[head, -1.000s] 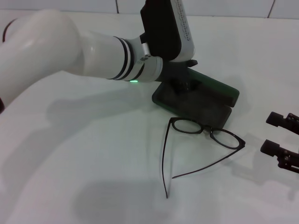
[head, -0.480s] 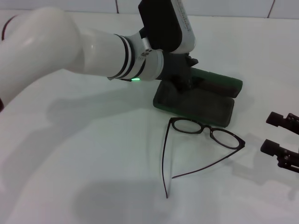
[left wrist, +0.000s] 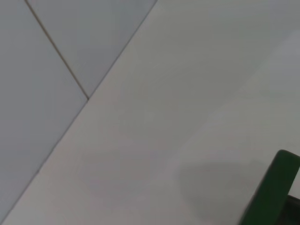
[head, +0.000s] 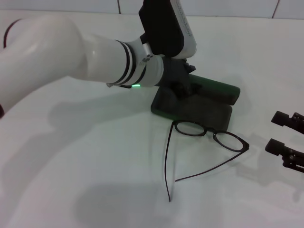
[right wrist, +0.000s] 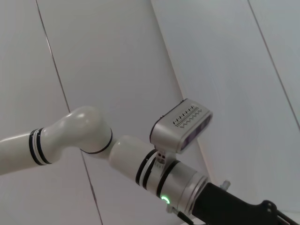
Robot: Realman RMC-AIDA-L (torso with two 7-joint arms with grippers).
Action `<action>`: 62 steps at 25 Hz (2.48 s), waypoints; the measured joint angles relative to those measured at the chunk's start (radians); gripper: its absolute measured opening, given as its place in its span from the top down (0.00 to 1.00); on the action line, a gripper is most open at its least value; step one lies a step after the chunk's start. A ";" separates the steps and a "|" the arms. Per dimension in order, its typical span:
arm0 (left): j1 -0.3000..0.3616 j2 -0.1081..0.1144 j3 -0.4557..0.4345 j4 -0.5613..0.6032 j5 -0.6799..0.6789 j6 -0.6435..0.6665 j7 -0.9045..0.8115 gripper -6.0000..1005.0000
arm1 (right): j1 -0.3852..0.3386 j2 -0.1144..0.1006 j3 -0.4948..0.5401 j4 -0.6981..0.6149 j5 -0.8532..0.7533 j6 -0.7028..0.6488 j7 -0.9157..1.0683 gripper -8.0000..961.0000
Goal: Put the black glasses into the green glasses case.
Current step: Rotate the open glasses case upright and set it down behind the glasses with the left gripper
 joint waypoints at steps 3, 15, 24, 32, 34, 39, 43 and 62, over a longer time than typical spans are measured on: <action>-0.001 0.000 0.013 0.000 0.029 -0.007 -0.049 0.59 | 0.003 -0.001 0.001 -0.001 0.000 0.001 0.000 0.21; -0.001 -0.003 0.021 0.015 0.040 -0.013 -0.137 0.59 | 0.004 -0.001 0.003 -0.001 0.002 0.006 0.000 0.21; 0.000 -0.002 0.052 0.026 0.041 -0.037 -0.198 0.59 | 0.004 -0.001 0.003 -0.002 0.003 0.016 0.000 0.21; 0.008 0.001 0.053 0.061 0.046 -0.032 -0.268 0.59 | -0.002 0.000 0.016 0.001 0.003 0.018 -0.002 0.21; 0.016 0.001 0.053 0.072 0.056 -0.031 -0.277 0.59 | -0.002 0.000 0.017 0.002 0.003 0.018 -0.002 0.21; 0.037 -0.002 0.099 0.115 0.191 -0.035 -0.420 0.60 | -0.001 0.001 0.017 0.001 0.003 0.018 -0.004 0.21; 0.045 -0.003 0.124 0.125 0.251 -0.037 -0.495 0.60 | 0.003 0.001 0.017 0.005 0.003 0.018 -0.004 0.21; 0.064 -0.004 0.131 0.120 0.263 -0.039 -0.591 0.60 | 0.003 0.007 0.017 -0.003 0.003 0.031 -0.004 0.21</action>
